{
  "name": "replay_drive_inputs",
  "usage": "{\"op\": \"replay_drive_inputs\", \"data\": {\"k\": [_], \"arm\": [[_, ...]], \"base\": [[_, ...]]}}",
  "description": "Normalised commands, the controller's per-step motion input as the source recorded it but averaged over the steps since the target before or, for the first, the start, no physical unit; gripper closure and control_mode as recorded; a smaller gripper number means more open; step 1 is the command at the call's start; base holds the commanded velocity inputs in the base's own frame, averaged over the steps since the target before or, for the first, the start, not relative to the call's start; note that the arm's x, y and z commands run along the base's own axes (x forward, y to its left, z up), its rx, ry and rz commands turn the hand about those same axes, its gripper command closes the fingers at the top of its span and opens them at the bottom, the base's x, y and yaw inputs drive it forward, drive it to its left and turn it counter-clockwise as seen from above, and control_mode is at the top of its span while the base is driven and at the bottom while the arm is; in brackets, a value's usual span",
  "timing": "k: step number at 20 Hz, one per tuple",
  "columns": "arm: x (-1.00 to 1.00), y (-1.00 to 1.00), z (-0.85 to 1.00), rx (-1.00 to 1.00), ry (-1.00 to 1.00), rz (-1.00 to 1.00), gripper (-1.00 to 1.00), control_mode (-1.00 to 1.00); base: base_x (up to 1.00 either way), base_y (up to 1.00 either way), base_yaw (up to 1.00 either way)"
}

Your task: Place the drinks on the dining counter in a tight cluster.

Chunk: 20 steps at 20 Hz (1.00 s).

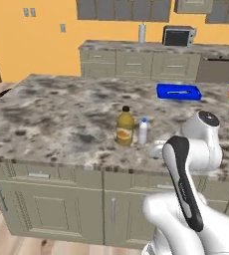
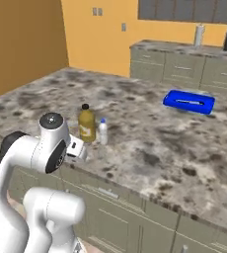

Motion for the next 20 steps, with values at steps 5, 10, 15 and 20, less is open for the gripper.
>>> {"op": "replay_drive_inputs", "data": {"k": [5, 10, 15, 20], "arm": [[0.0, 0.0, 0.0, 0.0, 0.0, 0.0, -1.0, 1.0], [0.0, 0.0, 0.0, 0.0, 0.0, 0.0, -1.0, 1.0], [0.0, 0.0, 0.0, 0.0, 0.0, 0.0, -1.0, 1.0], [0.0, 0.0, 0.0, 0.0, 0.0, 0.0, -1.0, 1.0]], "base": [[-0.02, 0.0, 1.0], [-0.04, 0.0, 1.0], [-0.05, 0.0, 1.0], [-0.04, 0.0, 1.0]]}}
